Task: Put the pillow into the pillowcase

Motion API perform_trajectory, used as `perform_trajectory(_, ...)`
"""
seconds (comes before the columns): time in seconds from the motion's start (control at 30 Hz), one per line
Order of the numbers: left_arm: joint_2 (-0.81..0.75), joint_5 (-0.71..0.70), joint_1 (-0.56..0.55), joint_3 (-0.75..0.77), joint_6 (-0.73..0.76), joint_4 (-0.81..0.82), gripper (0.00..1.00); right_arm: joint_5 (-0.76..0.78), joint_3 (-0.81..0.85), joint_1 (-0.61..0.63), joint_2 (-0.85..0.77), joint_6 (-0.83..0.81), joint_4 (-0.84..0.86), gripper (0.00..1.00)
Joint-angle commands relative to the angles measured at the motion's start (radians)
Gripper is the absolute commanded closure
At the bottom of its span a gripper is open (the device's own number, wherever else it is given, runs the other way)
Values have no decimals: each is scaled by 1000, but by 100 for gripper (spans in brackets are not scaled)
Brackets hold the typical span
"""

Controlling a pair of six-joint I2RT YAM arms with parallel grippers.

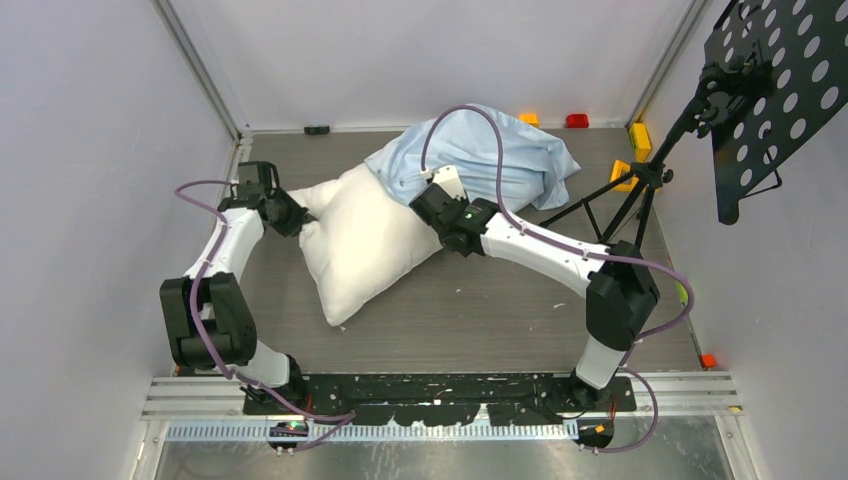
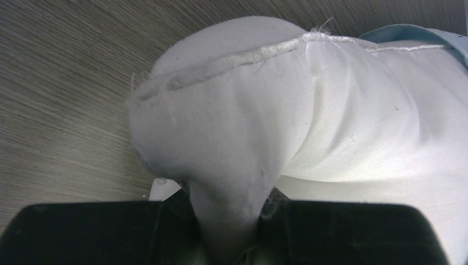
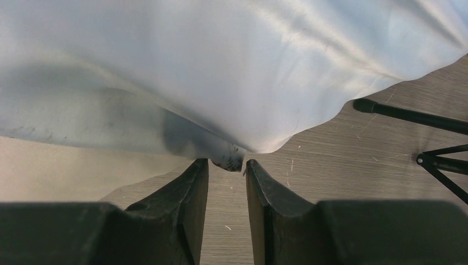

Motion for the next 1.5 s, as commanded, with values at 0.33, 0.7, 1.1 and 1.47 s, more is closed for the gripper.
perform_trajectory(0.33,13,-70,18,-16,16,31,100,130,89,-27,54,-18,14,66)
perform_trajectory(0.7,-35,-88,0,-69,-44,55,100,64,312,183,95,55,-182,100)
perform_trajectory(1.1,-253,-315,-208,-47,-20,-21,74,-255,490,142,170,70,-176,99)
perform_trajectory(1.47,-562,-269,-224,-42,197,-341,0,-317,544,44,169,81,-164,100)
